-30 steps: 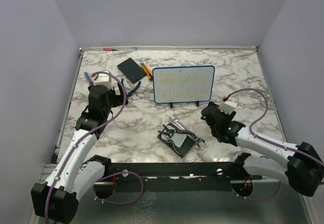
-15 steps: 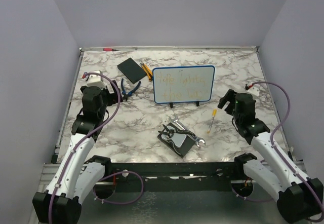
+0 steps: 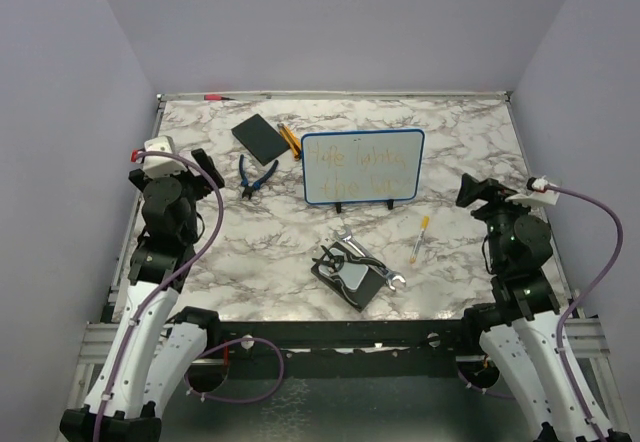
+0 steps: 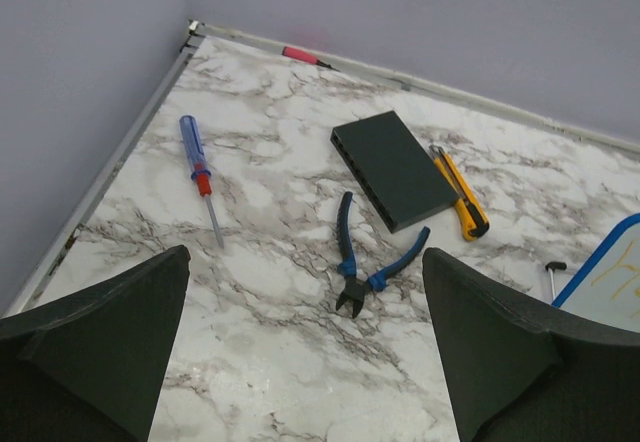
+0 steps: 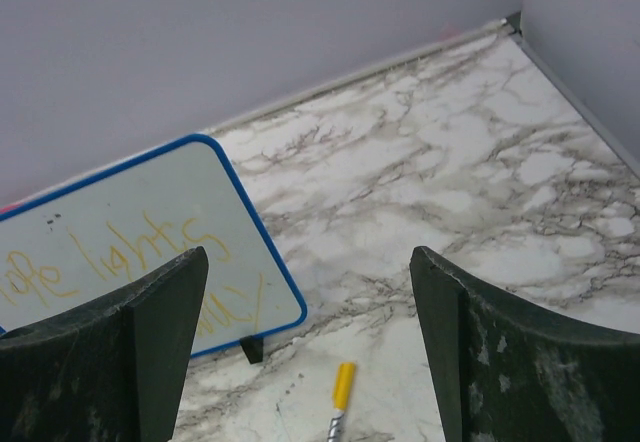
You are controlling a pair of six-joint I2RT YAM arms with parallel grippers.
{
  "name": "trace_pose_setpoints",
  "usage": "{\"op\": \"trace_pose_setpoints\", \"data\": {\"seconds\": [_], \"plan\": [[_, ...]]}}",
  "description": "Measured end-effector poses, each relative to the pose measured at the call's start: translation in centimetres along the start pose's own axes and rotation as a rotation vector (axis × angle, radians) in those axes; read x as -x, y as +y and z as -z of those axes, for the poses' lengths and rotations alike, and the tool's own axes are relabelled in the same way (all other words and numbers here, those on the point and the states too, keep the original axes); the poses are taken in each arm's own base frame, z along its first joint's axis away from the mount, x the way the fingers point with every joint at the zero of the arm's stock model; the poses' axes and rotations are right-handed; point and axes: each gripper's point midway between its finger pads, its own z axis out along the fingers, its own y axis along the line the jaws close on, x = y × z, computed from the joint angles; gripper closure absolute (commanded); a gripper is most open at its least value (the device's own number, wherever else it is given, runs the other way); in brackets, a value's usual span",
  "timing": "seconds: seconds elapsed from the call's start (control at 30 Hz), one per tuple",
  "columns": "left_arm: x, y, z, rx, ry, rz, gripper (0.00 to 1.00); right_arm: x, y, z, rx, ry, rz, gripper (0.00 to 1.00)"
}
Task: Write a sentence on the whiteboard
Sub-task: Reset both arms
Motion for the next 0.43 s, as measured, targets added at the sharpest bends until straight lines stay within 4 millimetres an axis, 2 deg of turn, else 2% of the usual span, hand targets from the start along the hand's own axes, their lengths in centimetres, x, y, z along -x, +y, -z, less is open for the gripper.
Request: {"op": "trace_pose_setpoints", "data": {"seconds": [0.07, 0.23, 0.43], "plan": [[0.57, 0.30, 0.25, 0.013, -0.028, 0.015, 0.01, 0.08, -0.15, 0.18, 0.002, -0.018, 0.005, 0.15], [0.04, 0.71, 0.61, 0.022, -0.035, 0.029, 0.01, -0.65, -0.50, 0.15, -0.007, -0.005, 0.020, 0.15], [0.16, 0.75, 0.83, 0.019, -0.044, 0.035, 0.01, -0.38, -0.47, 0.29, -0.004, -0.015, 0.018, 0.15]]}}
